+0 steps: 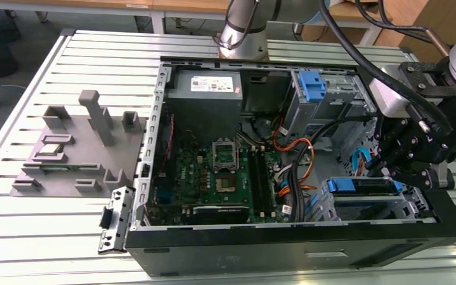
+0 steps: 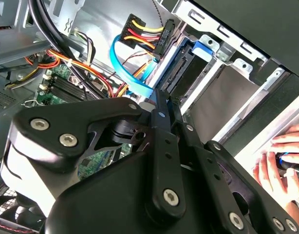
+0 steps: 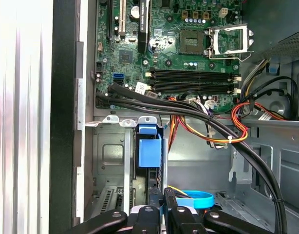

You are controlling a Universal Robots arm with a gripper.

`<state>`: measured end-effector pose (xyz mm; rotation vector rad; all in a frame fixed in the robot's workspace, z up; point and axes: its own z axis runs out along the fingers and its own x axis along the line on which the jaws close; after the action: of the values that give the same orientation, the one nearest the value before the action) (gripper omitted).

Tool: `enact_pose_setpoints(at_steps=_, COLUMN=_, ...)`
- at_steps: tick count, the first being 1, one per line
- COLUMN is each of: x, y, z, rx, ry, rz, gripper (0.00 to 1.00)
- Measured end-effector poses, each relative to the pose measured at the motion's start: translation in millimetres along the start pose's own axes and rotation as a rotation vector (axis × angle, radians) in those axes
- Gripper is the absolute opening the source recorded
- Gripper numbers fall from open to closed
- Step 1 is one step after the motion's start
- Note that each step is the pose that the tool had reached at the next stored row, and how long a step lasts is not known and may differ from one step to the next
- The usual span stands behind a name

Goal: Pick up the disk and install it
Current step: 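Insert the first disk wire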

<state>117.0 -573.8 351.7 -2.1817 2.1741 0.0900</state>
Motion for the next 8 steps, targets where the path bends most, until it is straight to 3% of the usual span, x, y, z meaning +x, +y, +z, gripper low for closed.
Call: enact_pose_setpoints(at_steps=8, x=0.5, y=0.4, z=3.3, rx=0.0019, ry=0.0002, rz=-0.001, gripper=0.16)
